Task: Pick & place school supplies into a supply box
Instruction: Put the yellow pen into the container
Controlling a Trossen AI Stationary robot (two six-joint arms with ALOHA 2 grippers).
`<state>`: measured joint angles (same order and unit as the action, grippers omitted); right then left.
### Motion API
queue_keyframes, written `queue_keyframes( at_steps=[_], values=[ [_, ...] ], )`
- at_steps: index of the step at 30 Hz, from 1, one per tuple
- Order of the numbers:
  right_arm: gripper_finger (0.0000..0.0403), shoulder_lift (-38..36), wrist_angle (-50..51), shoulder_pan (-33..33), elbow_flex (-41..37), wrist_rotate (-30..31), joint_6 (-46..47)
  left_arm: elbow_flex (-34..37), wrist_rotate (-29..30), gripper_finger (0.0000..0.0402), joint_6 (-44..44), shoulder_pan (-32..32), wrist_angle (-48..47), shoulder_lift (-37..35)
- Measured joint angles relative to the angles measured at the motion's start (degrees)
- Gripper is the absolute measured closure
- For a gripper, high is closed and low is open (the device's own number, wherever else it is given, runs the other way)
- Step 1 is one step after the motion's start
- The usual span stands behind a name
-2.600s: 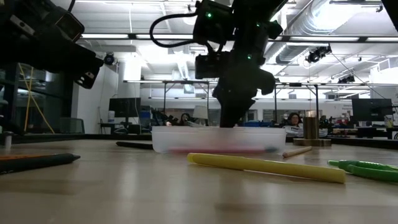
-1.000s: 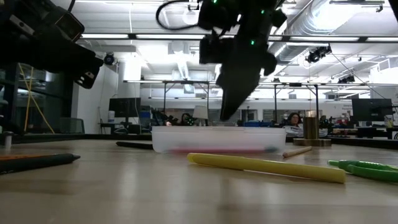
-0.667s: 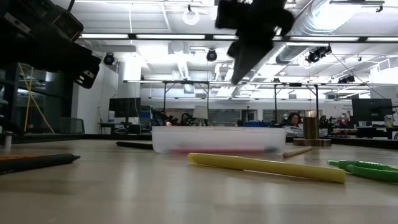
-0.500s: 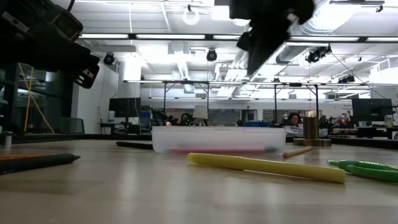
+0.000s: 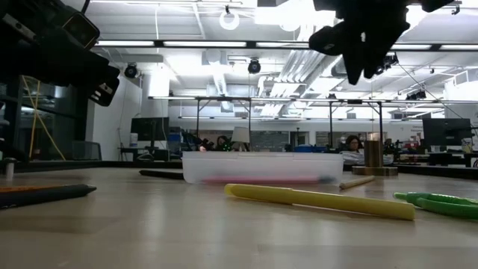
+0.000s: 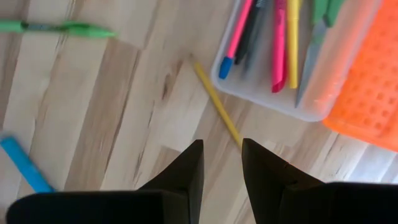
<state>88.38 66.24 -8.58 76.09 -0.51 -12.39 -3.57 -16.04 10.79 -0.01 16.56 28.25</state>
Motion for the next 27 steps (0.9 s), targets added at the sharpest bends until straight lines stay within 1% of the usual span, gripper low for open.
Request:
queue_keyframes(
  at_steps=[5, 13, 20, 27],
  values=[
    [0.0316, 0.0, 0.5, -1.4, 0.0, 1.0, -1.9, 0.0, 0.1, 0.0273, 0.0, 0.0, 0.0, 0.0],
    [0.0316, 0.0, 0.5, -1.4, 0.0, 1.4, -6.0, 0.0, 0.2, 0.0273, 0.2, 0.0, 0.0, 0.0],
    [0.0316, 0.0, 0.4, 0.6, 0.0, 1.2, -9.0, 0.0, 0.2, 0.0273, 0.2, 0.0, 0.0, 0.0],
    [0.0316, 0.0, 0.4, 4.1, -0.1, 1.0, -9.8, 0.0, 0.2, 0.0273, 1.4, 0.0, 0.0, 0.0]
  ],
)
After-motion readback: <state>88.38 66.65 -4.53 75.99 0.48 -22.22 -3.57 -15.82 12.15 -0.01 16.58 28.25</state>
